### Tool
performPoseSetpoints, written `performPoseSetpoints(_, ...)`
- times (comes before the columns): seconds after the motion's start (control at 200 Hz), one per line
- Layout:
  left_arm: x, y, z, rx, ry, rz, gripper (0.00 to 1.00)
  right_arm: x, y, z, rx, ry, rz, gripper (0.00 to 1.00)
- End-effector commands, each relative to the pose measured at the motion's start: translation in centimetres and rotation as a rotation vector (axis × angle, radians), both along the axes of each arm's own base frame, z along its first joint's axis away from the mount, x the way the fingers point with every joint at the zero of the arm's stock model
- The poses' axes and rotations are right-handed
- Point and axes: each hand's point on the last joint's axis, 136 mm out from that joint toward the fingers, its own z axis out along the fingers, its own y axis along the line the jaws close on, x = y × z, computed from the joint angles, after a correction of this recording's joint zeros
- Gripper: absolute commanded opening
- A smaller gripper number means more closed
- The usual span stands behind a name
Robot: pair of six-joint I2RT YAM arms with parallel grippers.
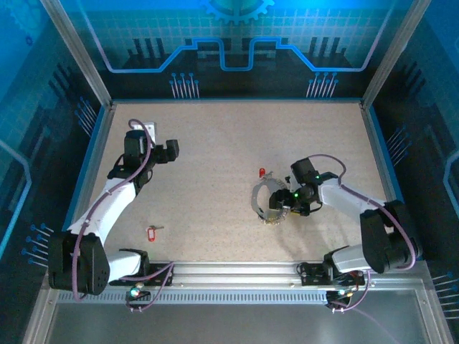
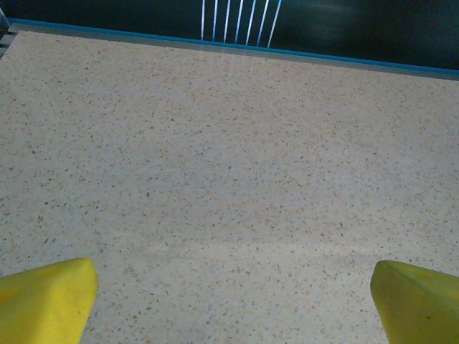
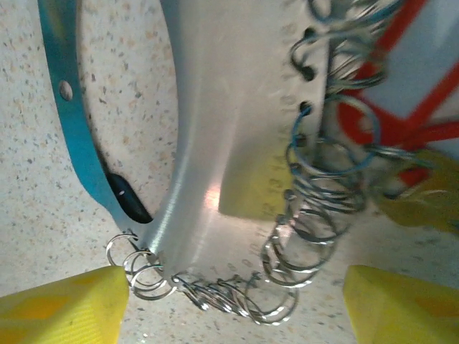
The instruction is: Put the keys on the keyring
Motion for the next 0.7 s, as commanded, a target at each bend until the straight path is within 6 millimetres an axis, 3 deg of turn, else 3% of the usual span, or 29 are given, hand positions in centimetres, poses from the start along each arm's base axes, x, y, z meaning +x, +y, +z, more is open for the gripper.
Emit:
performPoseSetpoints(0.0,0.4,-0.5,1.3,-0.014,-0.031,-0.011,0.99,0.4,1.8,0.3,0.119,0.032,0.031,0.75)
performPoseSetpoints(0.31,0.3,-0.2,1.5,-0.013,-0.038,0.002,0.99,1.5,5.7,1.0,0.269,0.014,0.146,0.75)
performPoseSetpoints(0.53,0.3,-0.2,1.4,-0.020,-0.032,0.008,0.99,3.9,9.5,1.6,0.355,-0.028,0.196,0.75)
performPoseSetpoints(0.58,0.3,-0.2,1.4,-0.022,-0.035,0.013,0.99,5.2,11.0,2.8,0.390,-0.066,0.210,0.75)
performPoseSetpoints(0.695,0.1,-0.1,1.7,-0.010,-0.045,0.010,0.99,5.3,12.4,3.9,0.355,-0.102,0.278,0.75)
